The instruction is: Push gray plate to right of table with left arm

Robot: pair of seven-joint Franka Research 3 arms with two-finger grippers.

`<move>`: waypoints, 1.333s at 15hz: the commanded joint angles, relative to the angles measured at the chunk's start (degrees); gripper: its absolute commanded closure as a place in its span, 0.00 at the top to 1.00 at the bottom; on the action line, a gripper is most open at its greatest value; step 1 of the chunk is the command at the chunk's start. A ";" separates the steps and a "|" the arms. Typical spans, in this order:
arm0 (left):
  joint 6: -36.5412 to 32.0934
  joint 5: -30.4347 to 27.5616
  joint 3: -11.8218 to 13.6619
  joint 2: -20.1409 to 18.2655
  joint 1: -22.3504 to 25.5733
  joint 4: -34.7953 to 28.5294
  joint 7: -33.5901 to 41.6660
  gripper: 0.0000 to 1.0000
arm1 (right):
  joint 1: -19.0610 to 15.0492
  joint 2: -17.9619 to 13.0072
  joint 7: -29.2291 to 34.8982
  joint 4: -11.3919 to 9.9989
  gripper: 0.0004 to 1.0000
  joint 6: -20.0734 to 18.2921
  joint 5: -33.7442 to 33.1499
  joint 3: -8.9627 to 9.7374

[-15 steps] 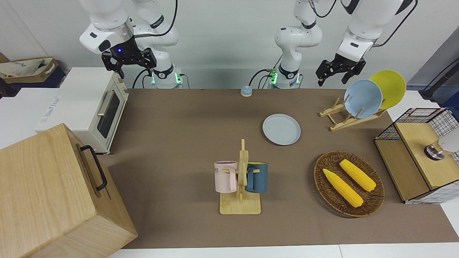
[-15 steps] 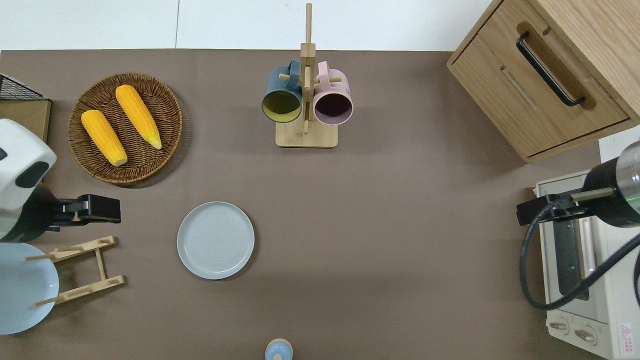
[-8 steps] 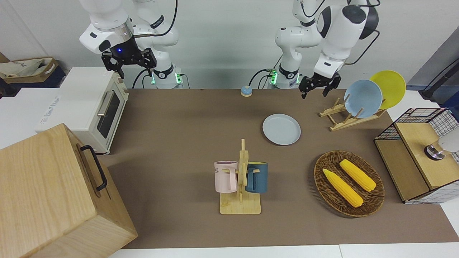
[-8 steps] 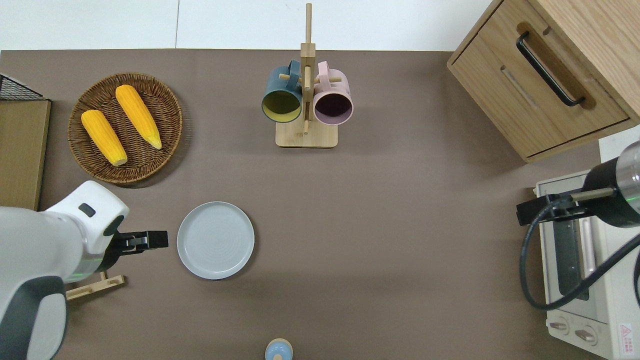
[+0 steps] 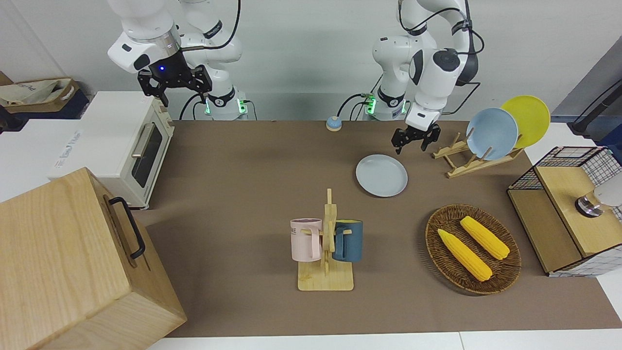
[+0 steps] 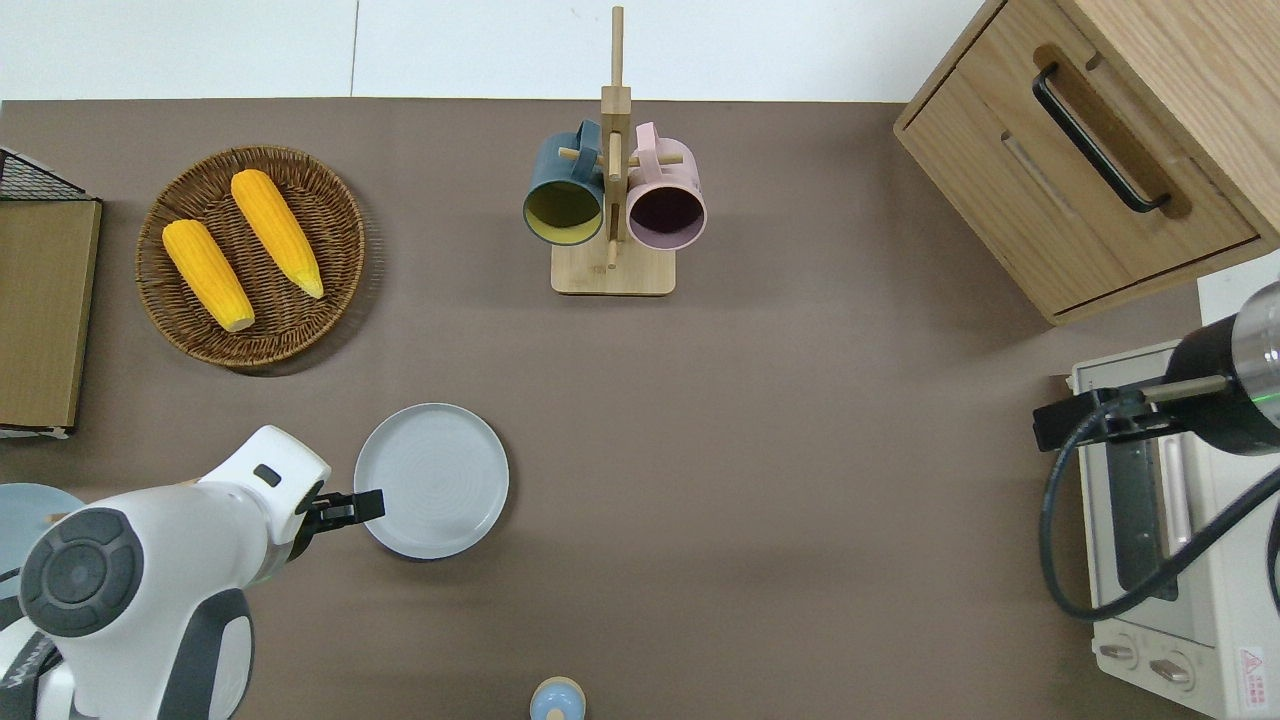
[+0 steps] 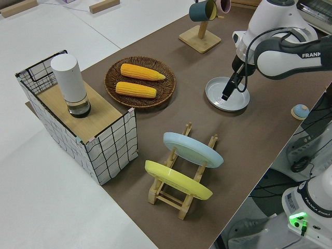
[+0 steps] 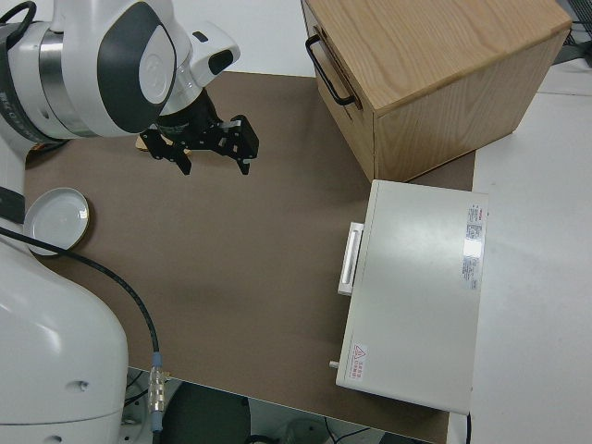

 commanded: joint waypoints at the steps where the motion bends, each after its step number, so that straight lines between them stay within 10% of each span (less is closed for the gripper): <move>1: 5.74 -0.50 -0.15 2.97 -0.54 -2.56 -0.89 0.99 | -1.07 -0.14 0.66 0.53 0.98 -0.89 0.25 0.92; 9: 16.38 -0.50 -1.29 11.42 -0.54 -3.70 -1.33 0.96 | -1.07 -0.14 0.75 0.53 0.98 -0.89 0.25 0.92; 12: 17.09 -0.50 -1.20 12.04 -0.45 -3.79 -1.25 0.36 | -1.07 -0.14 0.66 0.53 0.98 -0.89 0.25 0.92; 15: 16.74 -0.50 -1.20 11.69 -0.36 -3.79 -1.24 0.00 | -1.07 -0.14 0.66 0.53 0.98 -0.89 0.25 0.92; 20: 16.74 -0.41 -1.20 11.51 -0.36 -3.79 -1.16 0.00 | -1.07 -0.14 0.75 0.53 0.98 -0.89 0.25 0.92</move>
